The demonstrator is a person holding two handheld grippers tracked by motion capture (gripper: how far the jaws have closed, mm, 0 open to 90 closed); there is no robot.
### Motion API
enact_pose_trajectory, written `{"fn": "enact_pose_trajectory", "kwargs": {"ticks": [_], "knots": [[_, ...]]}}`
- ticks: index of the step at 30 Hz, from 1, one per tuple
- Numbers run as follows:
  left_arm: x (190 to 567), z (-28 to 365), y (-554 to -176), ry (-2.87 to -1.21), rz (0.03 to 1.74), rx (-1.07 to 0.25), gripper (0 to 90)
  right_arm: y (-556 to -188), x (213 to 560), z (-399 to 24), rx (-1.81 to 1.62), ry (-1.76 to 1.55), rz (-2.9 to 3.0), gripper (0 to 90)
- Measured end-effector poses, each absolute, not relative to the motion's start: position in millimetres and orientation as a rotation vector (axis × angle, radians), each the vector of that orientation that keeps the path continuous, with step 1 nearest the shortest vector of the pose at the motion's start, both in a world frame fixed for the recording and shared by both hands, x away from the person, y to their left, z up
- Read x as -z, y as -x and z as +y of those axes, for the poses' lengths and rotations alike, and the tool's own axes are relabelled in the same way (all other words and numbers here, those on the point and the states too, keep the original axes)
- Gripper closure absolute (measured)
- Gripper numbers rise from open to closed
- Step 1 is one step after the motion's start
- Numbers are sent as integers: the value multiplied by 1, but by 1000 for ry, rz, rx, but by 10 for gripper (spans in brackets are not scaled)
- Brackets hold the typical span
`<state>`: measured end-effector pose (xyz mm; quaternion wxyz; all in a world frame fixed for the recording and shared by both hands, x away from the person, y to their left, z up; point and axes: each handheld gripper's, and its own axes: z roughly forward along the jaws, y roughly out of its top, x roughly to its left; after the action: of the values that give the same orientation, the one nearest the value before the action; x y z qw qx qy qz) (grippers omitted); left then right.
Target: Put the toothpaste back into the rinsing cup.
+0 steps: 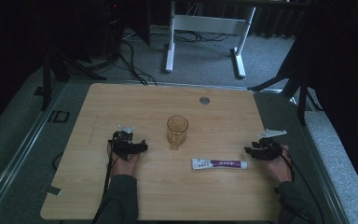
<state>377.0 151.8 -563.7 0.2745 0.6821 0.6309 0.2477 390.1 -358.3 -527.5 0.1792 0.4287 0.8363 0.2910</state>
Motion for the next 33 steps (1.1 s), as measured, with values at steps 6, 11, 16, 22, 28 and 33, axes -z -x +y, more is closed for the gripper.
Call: {"fn": "enact_pose_trajectory", "kwargs": {"ticks": [6, 11, 16, 22, 28, 33], "knots": [[564, 152, -377, -1833, 1697, -666, 35, -390, 520, -356, -779, -1164, 2395, 544], [564, 152, -377, -1834, 1696, -666, 35, -388, 518, -351, -763, -1127, 2429, 548], [564, 152, -377, -1834, 1696, -666, 35, -387, 516, -347, -753, -1096, 2453, 551], [564, 152, -377, -1833, 1697, -666, 36, -387, 513, -343, -743, -1073, 2478, 553], [564, 152, -377, -1834, 1696, -666, 35, -386, 512, -339, -728, -1036, 2511, 555], [564, 152, -377, -1834, 1696, -666, 35, -387, 508, -337, -718, -1013, 2526, 560]]}}
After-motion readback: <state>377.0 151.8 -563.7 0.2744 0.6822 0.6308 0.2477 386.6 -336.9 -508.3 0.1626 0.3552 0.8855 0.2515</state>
